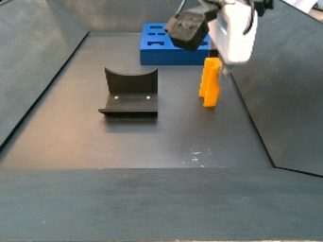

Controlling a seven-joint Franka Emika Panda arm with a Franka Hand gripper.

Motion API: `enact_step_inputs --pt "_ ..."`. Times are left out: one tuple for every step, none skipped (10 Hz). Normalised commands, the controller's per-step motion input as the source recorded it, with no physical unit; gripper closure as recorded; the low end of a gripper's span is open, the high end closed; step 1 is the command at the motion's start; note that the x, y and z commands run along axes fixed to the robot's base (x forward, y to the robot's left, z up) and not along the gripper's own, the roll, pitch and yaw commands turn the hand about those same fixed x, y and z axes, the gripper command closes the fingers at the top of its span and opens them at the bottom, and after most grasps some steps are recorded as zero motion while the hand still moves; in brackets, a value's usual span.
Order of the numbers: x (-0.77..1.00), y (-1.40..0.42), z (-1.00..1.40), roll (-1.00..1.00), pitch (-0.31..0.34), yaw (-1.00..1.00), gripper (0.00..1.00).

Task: Pick up the arch object. Move up. Rotate the arch object. Move to above the board. Insert the arch object.
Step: Rotate the arch object, then move to above the board.

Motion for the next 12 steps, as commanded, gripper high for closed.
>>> enact_step_inputs --pt "0.02 -0.01 -0.33 -0.06 -0.048 0.02 0.00" --pt "0.03 -0.01 -0.25 -0.06 -0.047 0.02 0.00" --pt "0.00 0.00 0.00 0.00 0.000 0.00 1.00" --pt "-0.31 -0.11 1.00 -0.08 -0.254 0.13 1.00" --pt "-0.31 -0.11 1.00 -0.08 -0.250 0.13 1.00" --pt "-0.30 -0.11 1.00 -0.07 -0.238 0.11 1.00" --pt "-0.27 -0.10 1.00 -0.05 -0.188 0.07 1.00" --pt "-0.26 -0.09 1.00 -0.03 -0.127 0.04 1.00" --pt "-0.24 -0.09 1.00 -0.01 -0.041 0.03 1.00" --pt "-0.23 -0.08 1.00 0.01 0.007 0.02 1.00" --pt "-0.22 -0.08 1.00 0.02 0.029 0.02 1.00" --pt "-0.20 -0.07 1.00 0.04 0.037 0.02 1.00"
